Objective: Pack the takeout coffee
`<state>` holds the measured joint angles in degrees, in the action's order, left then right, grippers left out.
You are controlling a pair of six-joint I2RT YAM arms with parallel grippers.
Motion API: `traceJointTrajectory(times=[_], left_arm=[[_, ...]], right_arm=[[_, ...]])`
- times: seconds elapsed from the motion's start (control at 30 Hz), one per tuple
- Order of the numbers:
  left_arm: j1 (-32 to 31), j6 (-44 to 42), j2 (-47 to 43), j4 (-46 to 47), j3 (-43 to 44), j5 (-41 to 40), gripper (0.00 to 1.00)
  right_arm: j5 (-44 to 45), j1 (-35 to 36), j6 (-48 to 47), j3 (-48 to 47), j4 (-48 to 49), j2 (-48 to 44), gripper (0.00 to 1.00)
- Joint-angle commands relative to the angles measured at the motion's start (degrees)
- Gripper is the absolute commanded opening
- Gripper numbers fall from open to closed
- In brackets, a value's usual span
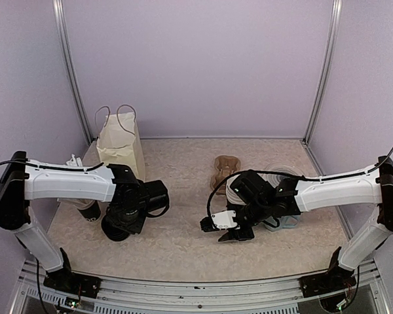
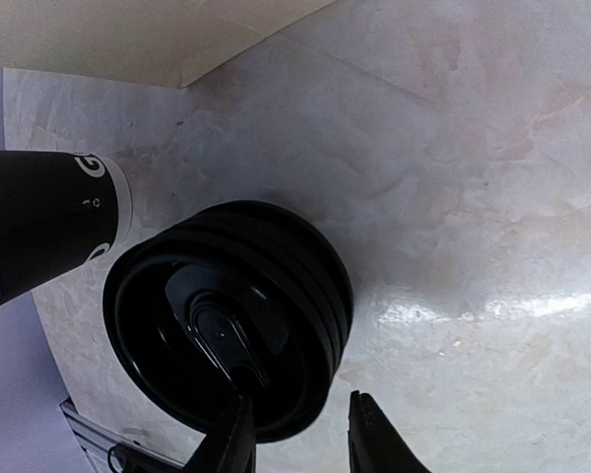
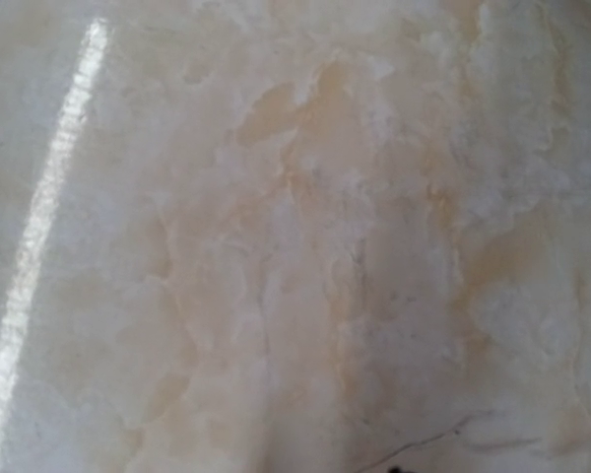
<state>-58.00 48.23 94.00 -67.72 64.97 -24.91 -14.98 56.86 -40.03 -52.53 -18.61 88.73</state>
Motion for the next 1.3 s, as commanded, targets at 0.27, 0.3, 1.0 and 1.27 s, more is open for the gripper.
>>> traceJointTrajectory(times=[0.27,0.3,1.0,1.27], left_arm=[[4.2,-4.4,0.2,8.2,-4.8,1.4,0.22],[4.3,-4.7,0.3,8.3,-4.8,1.4,0.21],[4.8,-4.5,0.5,5.8,-3.9,0.4,0.08],[-0.1,-2.5,-1.7,-4.8,7.3,1.3,0.04]], right_arm=[[-0.8,-0.3,-0.5,0.7,-0.6,0.4,0.4],[-0.7,-0.3,-0.5,0.6,-0.6,0.5,0.4],[-0.7,-0.3,-0.6,0.5,-0.8,0.6,0.4],[-1.7,-0.3,-0.3,0.1,-1.4,0.4,0.39]])
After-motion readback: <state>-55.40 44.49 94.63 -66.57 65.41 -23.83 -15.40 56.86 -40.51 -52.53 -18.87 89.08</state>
